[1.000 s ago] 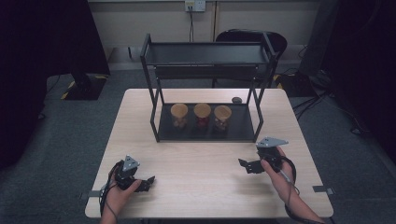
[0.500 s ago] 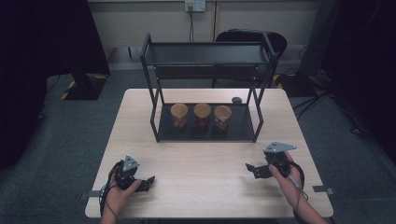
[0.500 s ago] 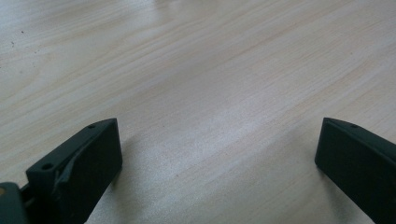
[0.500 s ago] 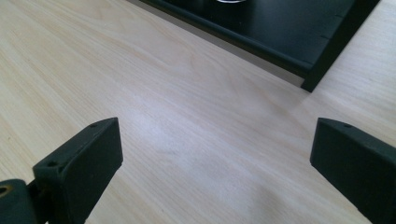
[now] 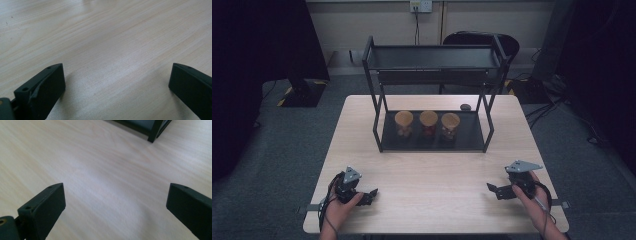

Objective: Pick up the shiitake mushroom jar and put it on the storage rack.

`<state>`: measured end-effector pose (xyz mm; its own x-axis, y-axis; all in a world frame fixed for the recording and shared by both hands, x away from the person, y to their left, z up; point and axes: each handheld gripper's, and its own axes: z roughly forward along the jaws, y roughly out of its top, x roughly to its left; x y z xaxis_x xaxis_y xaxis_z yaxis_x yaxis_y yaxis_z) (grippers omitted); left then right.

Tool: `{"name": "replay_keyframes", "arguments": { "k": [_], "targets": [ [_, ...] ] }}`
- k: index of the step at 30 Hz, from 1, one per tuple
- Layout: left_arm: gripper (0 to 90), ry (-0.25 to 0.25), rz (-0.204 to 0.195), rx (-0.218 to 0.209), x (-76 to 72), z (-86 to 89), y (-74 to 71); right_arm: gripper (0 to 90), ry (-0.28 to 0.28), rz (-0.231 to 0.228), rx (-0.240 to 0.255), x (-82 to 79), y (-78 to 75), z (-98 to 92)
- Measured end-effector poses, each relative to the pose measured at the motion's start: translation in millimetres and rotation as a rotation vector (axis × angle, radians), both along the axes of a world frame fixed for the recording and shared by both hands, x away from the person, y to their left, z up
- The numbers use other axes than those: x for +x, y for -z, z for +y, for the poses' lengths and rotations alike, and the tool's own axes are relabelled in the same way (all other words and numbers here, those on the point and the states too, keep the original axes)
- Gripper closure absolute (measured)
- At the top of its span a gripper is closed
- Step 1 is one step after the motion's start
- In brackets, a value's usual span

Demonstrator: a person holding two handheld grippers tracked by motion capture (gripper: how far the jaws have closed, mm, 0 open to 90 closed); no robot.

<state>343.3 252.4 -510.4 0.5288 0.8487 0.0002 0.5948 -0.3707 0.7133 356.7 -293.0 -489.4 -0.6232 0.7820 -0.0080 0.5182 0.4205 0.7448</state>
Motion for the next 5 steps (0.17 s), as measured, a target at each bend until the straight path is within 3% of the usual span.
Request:
{"name": "replay_keyframes", "arguments": {
  "k": [5],
  "targets": [
    [0.2, 0.000, 0.000, 0.000, 0.0, 0.0, 0.0, 1.7, -0.007, -0.009, -0.036, -12.1, 7.0, -8.0]
  ]
}}
